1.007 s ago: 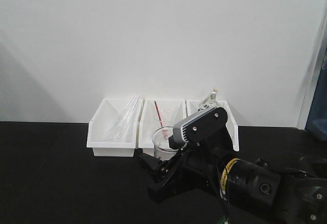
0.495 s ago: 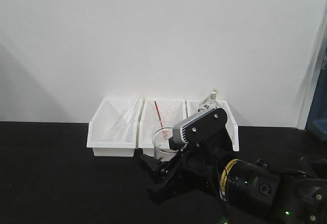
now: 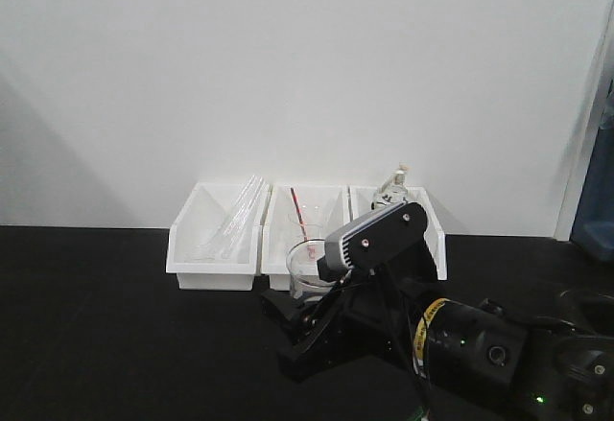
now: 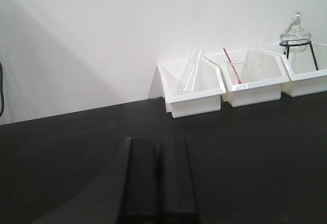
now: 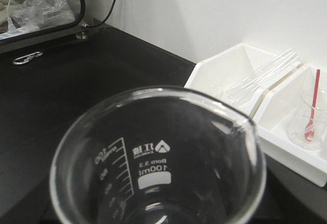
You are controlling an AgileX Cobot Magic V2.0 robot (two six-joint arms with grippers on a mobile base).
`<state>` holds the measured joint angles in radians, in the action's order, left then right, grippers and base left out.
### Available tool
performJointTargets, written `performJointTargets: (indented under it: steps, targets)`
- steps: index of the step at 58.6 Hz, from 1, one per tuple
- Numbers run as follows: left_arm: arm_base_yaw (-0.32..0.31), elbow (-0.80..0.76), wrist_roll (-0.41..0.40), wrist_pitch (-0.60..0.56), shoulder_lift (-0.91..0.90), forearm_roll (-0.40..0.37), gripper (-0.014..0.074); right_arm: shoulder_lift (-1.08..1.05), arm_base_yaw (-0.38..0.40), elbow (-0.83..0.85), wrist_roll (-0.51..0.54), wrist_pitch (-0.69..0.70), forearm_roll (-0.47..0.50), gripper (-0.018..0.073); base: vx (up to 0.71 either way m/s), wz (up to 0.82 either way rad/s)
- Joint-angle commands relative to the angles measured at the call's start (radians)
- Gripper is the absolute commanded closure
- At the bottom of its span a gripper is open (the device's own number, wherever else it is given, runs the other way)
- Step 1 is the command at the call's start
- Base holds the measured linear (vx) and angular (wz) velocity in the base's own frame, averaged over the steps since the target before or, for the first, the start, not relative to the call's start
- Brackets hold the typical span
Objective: Pick beaker and place in left cabinet
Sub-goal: 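Lift the beaker with the right gripper off the bench, then carry the beaker in the right gripper while the base drives to the cabinet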
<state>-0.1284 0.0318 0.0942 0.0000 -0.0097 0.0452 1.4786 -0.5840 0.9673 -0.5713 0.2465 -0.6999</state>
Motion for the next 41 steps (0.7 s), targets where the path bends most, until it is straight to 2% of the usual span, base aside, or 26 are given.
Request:
performJointTargets:
  steps: [1,22,41]
  targets:
    - [-0.001,0.016,-0.003,-0.075,-0.019,-0.003,0.0595,-0.035,0.0,0.031,0.001,0.059,0.01,0.0561,-0.09,0.0]
    - [-0.001,0.016,-0.003,-0.075,-0.019,-0.003,0.0595,-0.029,0.0,0.031,0.001,0.059,0.01,0.0561,-0.16,0.05]
    - [-0.001,0.016,-0.003,-0.075,-0.019,-0.003,0.0595,-0.029,0.0,0.031,0.001,0.06,0.01,0.0561,-0.2,0.47]
